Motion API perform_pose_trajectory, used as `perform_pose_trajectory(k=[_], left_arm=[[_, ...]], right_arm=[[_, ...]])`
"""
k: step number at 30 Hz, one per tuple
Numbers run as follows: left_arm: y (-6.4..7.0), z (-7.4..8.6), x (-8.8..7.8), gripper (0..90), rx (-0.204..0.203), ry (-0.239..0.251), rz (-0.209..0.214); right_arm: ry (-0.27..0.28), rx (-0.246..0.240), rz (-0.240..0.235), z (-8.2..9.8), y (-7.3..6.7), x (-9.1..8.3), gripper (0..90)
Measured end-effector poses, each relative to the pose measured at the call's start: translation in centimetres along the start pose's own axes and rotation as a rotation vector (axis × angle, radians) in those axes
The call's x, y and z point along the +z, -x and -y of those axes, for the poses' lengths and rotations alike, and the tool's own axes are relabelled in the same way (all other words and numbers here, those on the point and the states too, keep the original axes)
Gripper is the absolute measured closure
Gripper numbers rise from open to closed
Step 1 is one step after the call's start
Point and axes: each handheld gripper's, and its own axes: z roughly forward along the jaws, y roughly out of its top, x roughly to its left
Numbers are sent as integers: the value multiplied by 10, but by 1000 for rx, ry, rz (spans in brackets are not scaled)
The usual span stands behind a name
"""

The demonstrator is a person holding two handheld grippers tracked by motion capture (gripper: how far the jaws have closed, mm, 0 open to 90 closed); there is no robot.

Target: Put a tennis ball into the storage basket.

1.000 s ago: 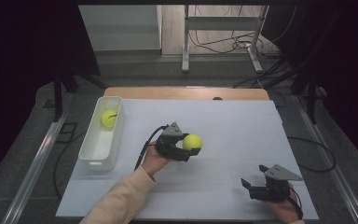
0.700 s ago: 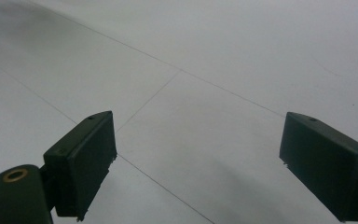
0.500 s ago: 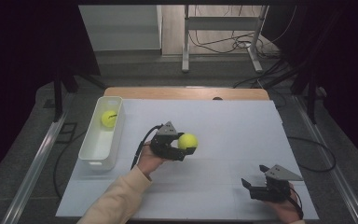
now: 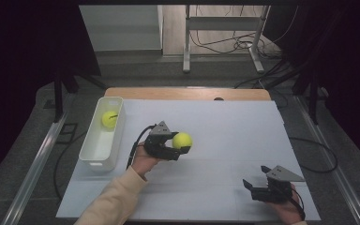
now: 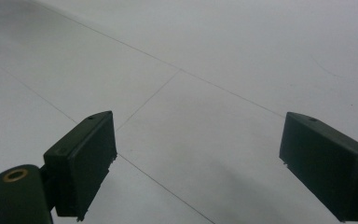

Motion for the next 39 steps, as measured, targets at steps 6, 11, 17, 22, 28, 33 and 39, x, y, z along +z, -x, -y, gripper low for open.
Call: perform_pose_trajectory(k=[6, 11, 17, 22, 28, 33, 39], left_arm=[[-3, 2, -7, 264, -8, 9, -14], [-6, 3, -12, 265, -18, 20, -23], [-8, 3, -17, 265, -23, 29, -32], [-10, 4, -21, 264, -30, 36, -41], [-12, 4, -25, 264, -34, 42, -53], [-15, 4, -32, 265, -41, 55, -67], [-18, 4, -40, 264, -47, 66, -88]], right_arm=[[3, 3, 2, 0, 0, 0, 112], [3, 2, 1, 0, 0, 0, 112], [2, 1, 2, 0, 0, 0, 112], [4, 1, 2, 0, 0, -1, 112], [4, 1, 2, 0, 0, -1, 112], [2, 0, 2, 0, 0, -1, 112], [2, -2, 4, 0, 0, -1, 112]])
